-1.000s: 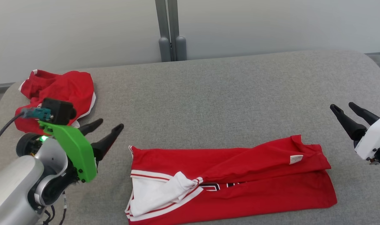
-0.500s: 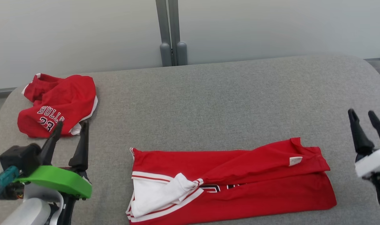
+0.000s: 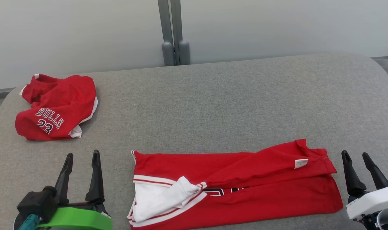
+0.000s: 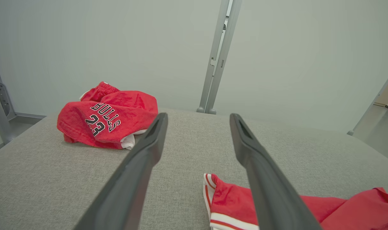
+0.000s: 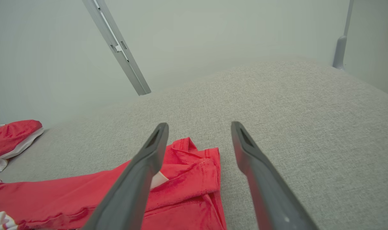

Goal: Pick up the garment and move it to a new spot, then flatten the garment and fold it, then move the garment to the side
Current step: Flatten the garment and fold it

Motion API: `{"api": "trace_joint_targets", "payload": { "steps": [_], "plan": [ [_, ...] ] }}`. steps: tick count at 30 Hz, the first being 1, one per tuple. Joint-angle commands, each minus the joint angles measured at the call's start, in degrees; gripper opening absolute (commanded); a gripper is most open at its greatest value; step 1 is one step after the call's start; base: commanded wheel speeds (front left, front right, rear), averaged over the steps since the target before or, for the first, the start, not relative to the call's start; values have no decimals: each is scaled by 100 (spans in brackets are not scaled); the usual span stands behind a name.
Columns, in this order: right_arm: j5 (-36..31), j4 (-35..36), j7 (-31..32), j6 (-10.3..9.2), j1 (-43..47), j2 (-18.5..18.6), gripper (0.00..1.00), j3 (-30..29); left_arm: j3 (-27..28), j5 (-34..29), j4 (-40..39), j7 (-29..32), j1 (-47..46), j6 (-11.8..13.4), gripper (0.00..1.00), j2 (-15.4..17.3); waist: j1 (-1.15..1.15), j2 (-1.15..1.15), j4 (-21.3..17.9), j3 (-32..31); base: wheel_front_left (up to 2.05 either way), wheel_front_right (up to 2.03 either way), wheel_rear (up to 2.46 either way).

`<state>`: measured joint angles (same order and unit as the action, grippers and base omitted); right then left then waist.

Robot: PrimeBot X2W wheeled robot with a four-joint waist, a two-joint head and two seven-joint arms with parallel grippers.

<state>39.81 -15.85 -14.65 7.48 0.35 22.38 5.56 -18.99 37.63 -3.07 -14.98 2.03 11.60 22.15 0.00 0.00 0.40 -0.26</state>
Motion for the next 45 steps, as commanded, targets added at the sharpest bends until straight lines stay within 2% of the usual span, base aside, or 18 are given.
{"api": "trace_joint_targets", "payload": {
  "steps": [1, 6, 16, 30, 31, 32, 33, 34, 45],
  "plan": [
    [-40, -13, 67, 3, -40, 32, 100, 4, 47, -150, 66, -26, 69, -93, 100, -80, 0, 0, 14, 5, 0, 0, 0],
    [-43, -333, 624, 3, -251, 66, 100, 183, 124, -377, 233, -26, 40, -320, 100, -299, 0, 0, 37, 39, 0, 0, 0],
    [515, -1714, 2110, 3, -1070, -47, 100, 334, 23, -589, 613, -22, -238, -591, 100, -483, 0, 0, 261, 154, 0, 0, 0],
    [1399, -2852, 3049, -2, -1375, -340, 100, 408, -15, -572, 824, 2, -357, -624, 100, -481, 0, 0, 569, 235, 0, 0, 0],
    [1428, -2855, 3033, -1, -1389, -343, 95, 431, -10, -565, 823, 1, -355, -617, 100, -481, 0, 0, 575, 239, 0, 0, 0],
    [1474, -2848, 3006, -1, -1412, -350, 43, 458, -7, -561, 826, 0, -353, -613, 100, -483, 0, 0, 581, 243, 0, 0, 0],
    [1507, -2822, 2988, 1, -1434, -354, 7, 480, -10, -558, 834, 0, -353, -610, 100, -486, 0, 0, 586, 240, 0, 0, 0],
    [1556, -2795, 2955, 4, -1456, -361, 0, 506, -14, -554, 840, -1, -355, -605, 100, -491, 0, 0, 591, 235, 0, 0, 0],
    [1954, -2505, 3084, 3, -1633, 44, 0, 676, -3, -491, 886, 0, -214, -566, 100, -494, 0, 0, 505, 87, 0, 0, 0]
  ]
}}
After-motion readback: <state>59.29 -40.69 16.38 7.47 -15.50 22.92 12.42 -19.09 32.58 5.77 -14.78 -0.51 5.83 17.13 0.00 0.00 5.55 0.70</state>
